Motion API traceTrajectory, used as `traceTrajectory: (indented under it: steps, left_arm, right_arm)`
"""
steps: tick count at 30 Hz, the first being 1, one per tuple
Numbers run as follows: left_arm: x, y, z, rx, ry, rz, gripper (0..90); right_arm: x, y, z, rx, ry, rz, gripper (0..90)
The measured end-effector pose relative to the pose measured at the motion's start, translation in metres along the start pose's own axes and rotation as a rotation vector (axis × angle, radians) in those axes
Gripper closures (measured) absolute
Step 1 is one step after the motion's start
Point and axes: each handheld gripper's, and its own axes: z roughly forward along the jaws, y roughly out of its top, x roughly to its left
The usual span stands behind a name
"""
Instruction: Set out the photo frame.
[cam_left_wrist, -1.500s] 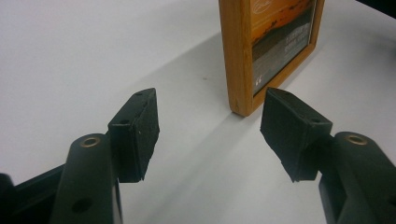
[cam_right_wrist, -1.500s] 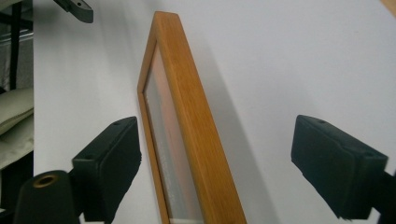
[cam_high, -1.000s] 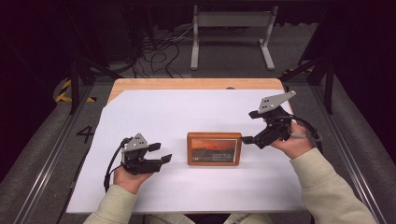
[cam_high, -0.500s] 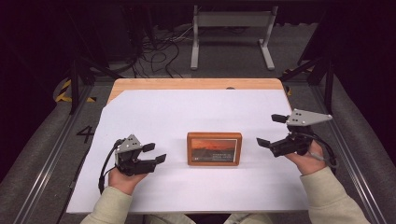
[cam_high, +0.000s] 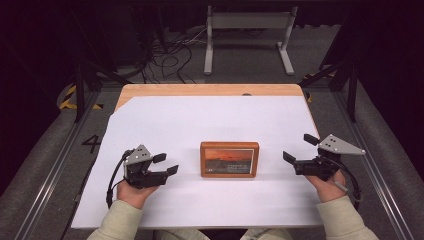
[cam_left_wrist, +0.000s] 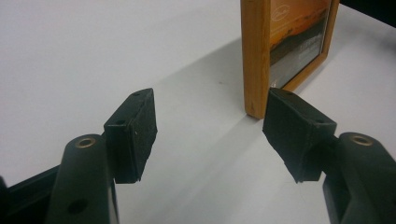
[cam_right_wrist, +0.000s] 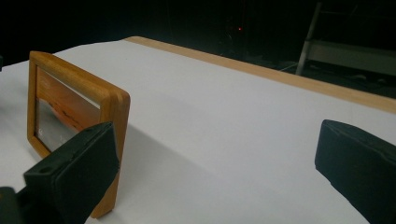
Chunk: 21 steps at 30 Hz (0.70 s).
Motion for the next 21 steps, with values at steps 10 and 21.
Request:
traceTrajectory:
  steps: [10, 21]
  left_arm:
    - [-0.002, -0.005, -0.003, -0.063, 0.005, 0.034, 33.4]
    - [0.001, -0.01, -0.001, -0.082, 0.002, 0.027, 32.2]
  right_arm:
    - [0.006, -0.021, 0.015, 0.046, 0.033, -0.048, 0.0]
    - [0.006, -0.033, 0.026, 0.089, 0.024, -0.023, 0.0]
